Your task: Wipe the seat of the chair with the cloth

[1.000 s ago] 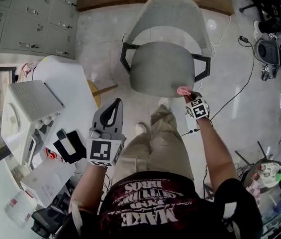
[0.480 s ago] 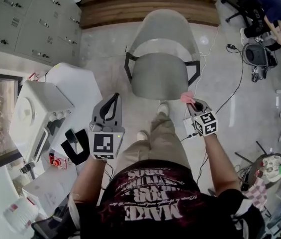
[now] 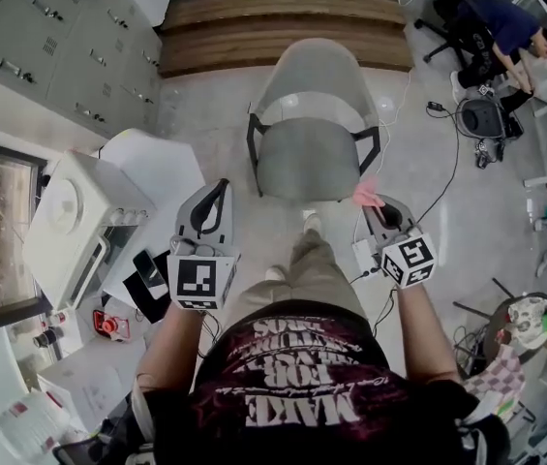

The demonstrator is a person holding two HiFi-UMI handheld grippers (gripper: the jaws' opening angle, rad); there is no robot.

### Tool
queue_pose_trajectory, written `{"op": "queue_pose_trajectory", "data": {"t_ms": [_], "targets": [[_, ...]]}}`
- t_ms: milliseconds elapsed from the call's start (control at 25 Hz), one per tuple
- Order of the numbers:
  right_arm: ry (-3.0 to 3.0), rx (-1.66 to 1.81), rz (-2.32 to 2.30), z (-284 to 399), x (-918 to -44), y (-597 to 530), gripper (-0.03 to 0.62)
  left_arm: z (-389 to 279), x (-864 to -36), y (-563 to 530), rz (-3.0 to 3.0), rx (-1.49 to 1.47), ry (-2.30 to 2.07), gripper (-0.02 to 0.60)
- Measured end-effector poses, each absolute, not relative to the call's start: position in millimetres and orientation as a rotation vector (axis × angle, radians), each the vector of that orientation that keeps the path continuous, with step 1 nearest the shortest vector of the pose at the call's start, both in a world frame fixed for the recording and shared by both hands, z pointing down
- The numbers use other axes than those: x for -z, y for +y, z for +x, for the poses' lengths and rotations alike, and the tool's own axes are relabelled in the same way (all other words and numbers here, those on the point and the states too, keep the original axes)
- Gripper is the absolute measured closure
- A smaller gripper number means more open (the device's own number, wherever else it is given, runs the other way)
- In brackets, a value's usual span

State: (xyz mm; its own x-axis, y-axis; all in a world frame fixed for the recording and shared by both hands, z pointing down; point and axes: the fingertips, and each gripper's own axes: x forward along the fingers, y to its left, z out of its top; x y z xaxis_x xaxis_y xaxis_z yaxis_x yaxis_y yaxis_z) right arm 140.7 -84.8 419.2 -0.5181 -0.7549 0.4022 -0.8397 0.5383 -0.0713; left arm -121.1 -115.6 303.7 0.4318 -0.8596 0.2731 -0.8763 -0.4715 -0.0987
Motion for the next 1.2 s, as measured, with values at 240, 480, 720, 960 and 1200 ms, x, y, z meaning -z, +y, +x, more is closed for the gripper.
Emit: {"op": "queue_pose_trajectory", "data": {"t_ms": [240, 480, 720, 960, 1200], "targets": [[-2.514, -0.255, 1.390, 125, -354, -52, 0.566, -138, -275, -85, 2.688, -0.342, -1.602, 0.576], [-2.520, -0.137, 1.432, 107, -309, -20, 0.568, -164, -255, -56, 2.686, -0.290, -1.625, 0.575], [-2.513, -0.095, 1.480, 101, -283, 2, 0.568, -164, -247, -38, 2.732, -0.259, -1.586, 0.577], [-2.513, -0.073, 1.470, 103, -270, 13, 0.568, -153, -231, -26, 2.764, -0.231, -1.571, 0.576], [-2.547, -0.041, 1.421, 114, -261, 24, 0.567, -139, -217, -2, 2.743, -0.215, -1.641, 0.576]]}}
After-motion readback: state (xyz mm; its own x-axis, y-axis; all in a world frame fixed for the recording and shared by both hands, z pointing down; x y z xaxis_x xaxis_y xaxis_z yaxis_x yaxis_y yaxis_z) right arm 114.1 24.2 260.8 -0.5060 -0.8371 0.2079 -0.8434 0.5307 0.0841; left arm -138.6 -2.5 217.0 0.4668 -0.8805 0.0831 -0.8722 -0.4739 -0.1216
